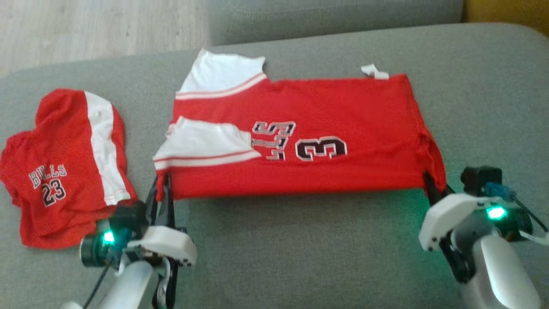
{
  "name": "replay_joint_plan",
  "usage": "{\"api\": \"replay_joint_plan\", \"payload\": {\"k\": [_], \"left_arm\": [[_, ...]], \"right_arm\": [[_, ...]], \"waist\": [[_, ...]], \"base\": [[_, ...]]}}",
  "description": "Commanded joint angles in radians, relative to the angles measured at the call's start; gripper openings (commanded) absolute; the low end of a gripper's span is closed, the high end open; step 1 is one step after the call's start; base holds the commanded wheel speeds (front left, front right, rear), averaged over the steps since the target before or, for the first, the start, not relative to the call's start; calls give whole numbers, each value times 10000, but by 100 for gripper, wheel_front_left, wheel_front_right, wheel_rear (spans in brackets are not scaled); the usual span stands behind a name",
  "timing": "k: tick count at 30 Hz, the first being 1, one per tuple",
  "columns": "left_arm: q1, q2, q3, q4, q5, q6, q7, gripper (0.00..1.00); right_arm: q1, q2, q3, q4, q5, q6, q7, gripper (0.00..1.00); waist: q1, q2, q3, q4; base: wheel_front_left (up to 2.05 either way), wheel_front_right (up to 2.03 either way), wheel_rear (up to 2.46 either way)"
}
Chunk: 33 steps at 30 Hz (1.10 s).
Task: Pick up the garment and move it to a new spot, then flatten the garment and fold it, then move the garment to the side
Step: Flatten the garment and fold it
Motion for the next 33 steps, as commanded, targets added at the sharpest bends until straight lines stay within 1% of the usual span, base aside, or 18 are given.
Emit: {"api": "replay_joint_plan", "payload": {"k": [1, 6, 12, 14, 17, 19, 20, 21, 22, 23, 26, 29, 30, 32, 33], "left_arm": [[-69, 316, 299, -350, -37, 104, -11, 0], [691, 320, 106, -811, -69, 232, 133, 0], [1770, 338, -139, -1719, -81, 571, 441, 0], [2075, 363, -175, -2007, -106, 687, 539, 0], [2379, 397, -188, -2276, -158, 798, 609, 0], [2440, 433, -364, -2356, -108, 714, 735, 0], [2432, 416, -404, -2395, -104, 709, 762, 0], [2402, 405, -425, -2421, -83, 723, 754, 20], [2363, 401, -432, -2426, -57, 748, 737, 73], [2316, 385, -407, -2434, -56, 778, 693, 100], [2102, 360, -233, -2485, -82, 856, 448, 100], [1764, 364, -46, -2676, -90, 775, 34, 100], [1764, 364, -46, -2676, -90, 775, 34, 100], [1505, 430, -23, -2851, -36, 527, -210, 100], [1375, 433, 73, -2929, -44, 476, -314, 100]], "right_arm": [[74, -374, 211, -501, 60, 65, 142, 0], [824, -1181, 505, -1411, 487, 65, 1042, 0], [1802, -2006, 738, -2632, 1219, 65, 2305, 0], [2089, -2131, 704, -2956, 1413, 65, 2608, 0], [2481, -2097, 603, -3328, 1630, 65, 2988, 0], [2668, -1985, 490, -3489, 1720, 65, 3128, 0], [2721, -1929, 437, -3583, 1721, 65, 3093, 29], [2752, -1845, 371, -3674, 1732, 65, 2996, 87], [2768, -1714, 289, -3727, 1785, 65, 2913, 100], [2750, -1623, 283, -3817, 1795, 65, 2772, 100], [2497, -1366, 334, -4179, 1845, 65, 1882, 100], [2103, -1199, 373, -4374, 1827, 65, 663, 100], [2103, -1199, 373, -4374, 1827, 65, 663, 100], [1801, -1054, 356, -4421, 1731, 65, -204, 100], [1643, -936, 279, -4415, 1675, 65, -618, 100]], "waist": [[0, 0, -228, 20], [0, 0, -711, 93], [0, 0, -1028, 170], [0, 0, -1087, 208], [0, 0, -1118, 252], [0, 0, -1108, 268], [0, 0, -1096, 280], [0, 0, -1081, 286], [0, 0, -1061, 282], [0, 0, -1034, 271], [0, 0, -910, 208], [0, 0, -753, 133], [0, 0, -753, 133], [0, 0, -636, 68], [0, 0, -570, 38]], "base": [[0, 0, 0], [0, 0, 0], [0, 0, 0], [0, 0, 0], [0, 0, 0], [0, 0, 0], [0, 0, 0], [0, 0, 0], [0, 0, 0], [0, 0, 0], [0, 0, 0], [0, 0, 0], [0, 0, 0], [0, 0, 0], [0, 0, 0]]}}
